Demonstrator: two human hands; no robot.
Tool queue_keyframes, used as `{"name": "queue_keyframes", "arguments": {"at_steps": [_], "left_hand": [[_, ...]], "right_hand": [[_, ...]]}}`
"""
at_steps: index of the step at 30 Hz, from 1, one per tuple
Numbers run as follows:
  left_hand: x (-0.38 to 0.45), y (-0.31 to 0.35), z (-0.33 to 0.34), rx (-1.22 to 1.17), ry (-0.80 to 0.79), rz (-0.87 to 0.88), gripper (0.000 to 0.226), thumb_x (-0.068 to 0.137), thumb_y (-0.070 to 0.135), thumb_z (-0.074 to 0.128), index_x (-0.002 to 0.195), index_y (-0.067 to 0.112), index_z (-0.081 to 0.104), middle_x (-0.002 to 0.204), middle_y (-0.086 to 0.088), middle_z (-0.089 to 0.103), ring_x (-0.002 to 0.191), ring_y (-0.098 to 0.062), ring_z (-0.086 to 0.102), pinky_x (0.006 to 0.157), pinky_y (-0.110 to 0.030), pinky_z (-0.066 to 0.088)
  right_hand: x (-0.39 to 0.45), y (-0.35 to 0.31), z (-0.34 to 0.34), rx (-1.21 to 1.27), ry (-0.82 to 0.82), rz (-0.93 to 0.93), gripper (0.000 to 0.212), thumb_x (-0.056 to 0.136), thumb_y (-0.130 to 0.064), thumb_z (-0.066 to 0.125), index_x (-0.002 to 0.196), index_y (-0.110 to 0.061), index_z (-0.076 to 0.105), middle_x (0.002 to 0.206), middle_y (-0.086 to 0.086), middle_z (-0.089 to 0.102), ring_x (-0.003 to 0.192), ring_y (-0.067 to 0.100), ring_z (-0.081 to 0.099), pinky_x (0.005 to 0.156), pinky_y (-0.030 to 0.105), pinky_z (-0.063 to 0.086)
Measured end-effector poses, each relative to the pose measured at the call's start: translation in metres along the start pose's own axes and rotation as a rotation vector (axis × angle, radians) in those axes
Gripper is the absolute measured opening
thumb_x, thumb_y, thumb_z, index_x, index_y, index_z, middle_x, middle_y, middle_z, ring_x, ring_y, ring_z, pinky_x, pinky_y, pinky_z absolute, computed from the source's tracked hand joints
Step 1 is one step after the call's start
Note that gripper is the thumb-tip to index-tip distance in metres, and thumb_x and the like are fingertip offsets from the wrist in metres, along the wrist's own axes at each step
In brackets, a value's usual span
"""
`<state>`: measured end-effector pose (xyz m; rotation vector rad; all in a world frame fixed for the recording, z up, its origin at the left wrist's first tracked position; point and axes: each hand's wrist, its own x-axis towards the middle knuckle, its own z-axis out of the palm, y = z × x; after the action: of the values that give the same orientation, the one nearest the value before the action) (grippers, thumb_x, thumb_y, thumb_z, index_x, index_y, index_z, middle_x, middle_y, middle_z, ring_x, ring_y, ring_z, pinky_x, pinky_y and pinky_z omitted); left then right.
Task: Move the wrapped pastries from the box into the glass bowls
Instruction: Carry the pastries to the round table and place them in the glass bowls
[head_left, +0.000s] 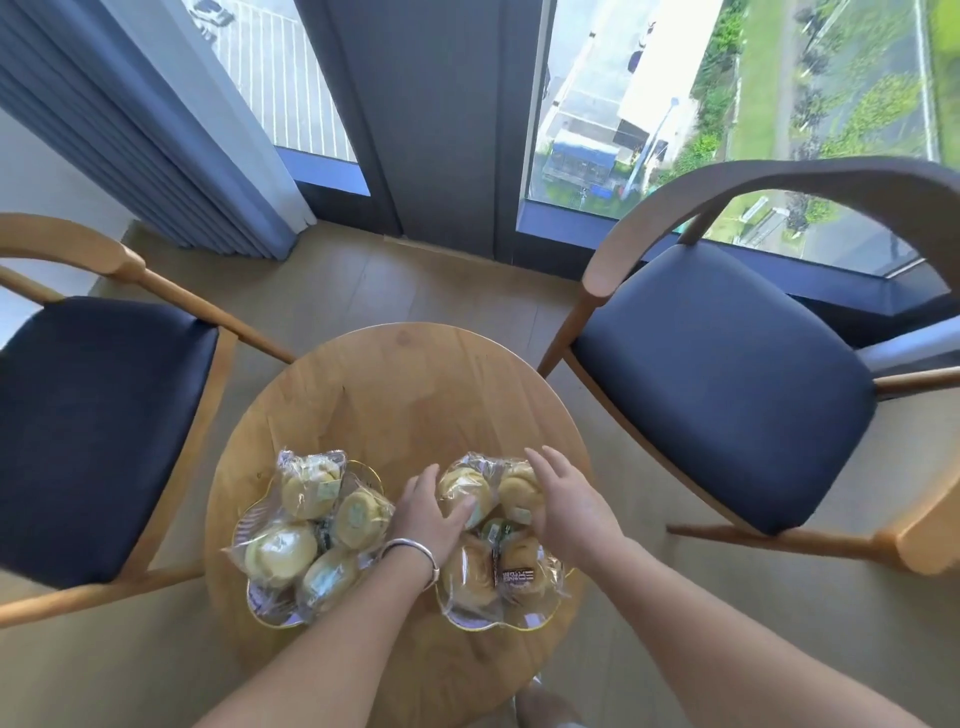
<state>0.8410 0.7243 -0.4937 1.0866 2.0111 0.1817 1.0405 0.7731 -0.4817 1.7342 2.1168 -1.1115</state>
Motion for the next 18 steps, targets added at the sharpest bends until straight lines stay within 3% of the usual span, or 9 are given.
{"name": "queue_keyframes", "arguments": {"at_steps": [6,10,18], "left_hand": [[-0.013,-0.001,-0.013,0.081,0.013,0.082,0.08,0.088,0.049,0.062,0.151,0.021,0.023,0.155,0.002,0.028,0.137,-0.017,0.035,0.108,-0.033,0.035],[-0.027,-0.003,-0.031,0.147,-0.017,0.114,0.081,0.088,0.053,0.059,0.152,0.023,0.02,0.156,0.006,0.024,0.137,-0.015,0.034,0.107,-0.034,0.038],[-0.062,-0.02,-0.066,0.203,-0.007,0.147,0.08,0.09,0.05,0.059,0.153,0.023,0.017,0.159,0.002,0.019,0.143,-0.016,0.025,0.114,-0.034,0.027]], "right_hand": [[-0.017,-0.003,-0.002,-0.089,0.063,-0.038,0.079,0.089,-0.027,0.061,0.155,-0.03,0.017,0.164,0.001,0.015,0.148,0.02,0.019,0.117,0.035,0.028],[-0.029,-0.013,-0.01,-0.118,0.102,-0.045,0.077,0.09,-0.032,0.06,0.154,-0.031,0.019,0.163,0.0,0.018,0.147,0.02,0.021,0.116,0.036,0.031],[-0.058,-0.038,-0.02,-0.135,0.15,-0.052,0.078,0.087,-0.036,0.065,0.152,-0.036,0.022,0.162,-0.003,0.022,0.145,0.019,0.028,0.113,0.035,0.037]]}}
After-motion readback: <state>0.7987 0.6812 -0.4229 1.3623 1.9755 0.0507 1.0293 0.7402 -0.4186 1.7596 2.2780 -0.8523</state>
